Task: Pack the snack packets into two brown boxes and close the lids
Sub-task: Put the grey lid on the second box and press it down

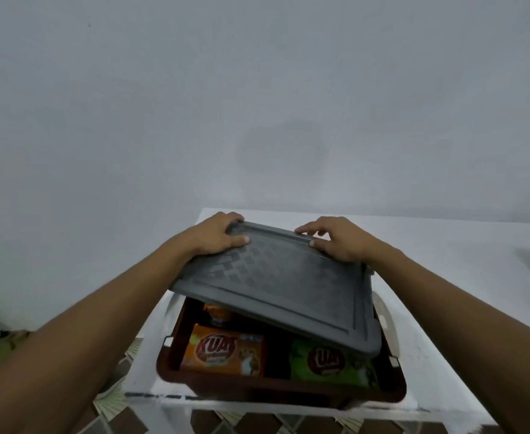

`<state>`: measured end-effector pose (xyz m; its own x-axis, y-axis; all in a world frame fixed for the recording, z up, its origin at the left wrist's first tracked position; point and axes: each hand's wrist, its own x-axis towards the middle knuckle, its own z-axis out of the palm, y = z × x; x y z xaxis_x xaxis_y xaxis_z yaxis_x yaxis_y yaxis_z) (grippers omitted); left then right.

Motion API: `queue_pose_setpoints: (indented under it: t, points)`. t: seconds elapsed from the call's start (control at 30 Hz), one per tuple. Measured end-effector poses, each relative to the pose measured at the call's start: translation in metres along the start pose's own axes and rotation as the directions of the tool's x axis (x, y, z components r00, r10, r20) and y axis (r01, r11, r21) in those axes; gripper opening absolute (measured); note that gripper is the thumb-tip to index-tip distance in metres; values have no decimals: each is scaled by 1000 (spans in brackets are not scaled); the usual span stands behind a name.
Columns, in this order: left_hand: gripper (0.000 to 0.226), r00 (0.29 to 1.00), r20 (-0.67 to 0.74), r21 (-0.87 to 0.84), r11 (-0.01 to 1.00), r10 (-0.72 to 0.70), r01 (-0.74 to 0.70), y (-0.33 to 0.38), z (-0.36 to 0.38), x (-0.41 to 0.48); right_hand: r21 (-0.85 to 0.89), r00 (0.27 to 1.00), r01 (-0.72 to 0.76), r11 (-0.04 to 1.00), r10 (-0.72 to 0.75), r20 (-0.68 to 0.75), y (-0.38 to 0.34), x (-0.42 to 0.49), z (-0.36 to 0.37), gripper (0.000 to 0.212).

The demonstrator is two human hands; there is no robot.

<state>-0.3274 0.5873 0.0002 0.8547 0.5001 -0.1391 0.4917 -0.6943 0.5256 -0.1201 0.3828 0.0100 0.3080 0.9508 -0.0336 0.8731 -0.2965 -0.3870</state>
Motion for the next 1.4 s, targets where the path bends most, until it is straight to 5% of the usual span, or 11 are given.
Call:
queue_pose_setpoints:
  t: [0.27,0.4,0.57,0.73,0.9,1.13,1.4]
  points:
    - [61,1000,4,-33,999,27,-27,-2,7,-49,4,989,-142,990,142,-33,-10,-46,10,25]
    - [64,998,-28,-243,968,53,-59,-9,20,-75,12,967,-239,971,239,-90,-15,-70,17,44]
    - [49,986,-167,-412,909,-4,-66,-14,26,-92,266,880,-397,878,447,-163,-17,-88,27,64]
    - [40,966,-240,-469,883,-98,-27,-19,22,-102,620,856,-360,698,511,-78,-1,-106,32,63]
    - [59,988,-87,-552,832,-127,58,-23,31,-106,808,881,-330,488,467,78,4,-126,39,41]
    - [30,951,-152,-812,583,-270,36,-20,45,-102,839,833,-335,429,550,52,7,-123,53,47]
    - [40,930,-179,-845,534,-322,22,0,52,-88,871,821,-298,390,571,25,24,-124,44,42]
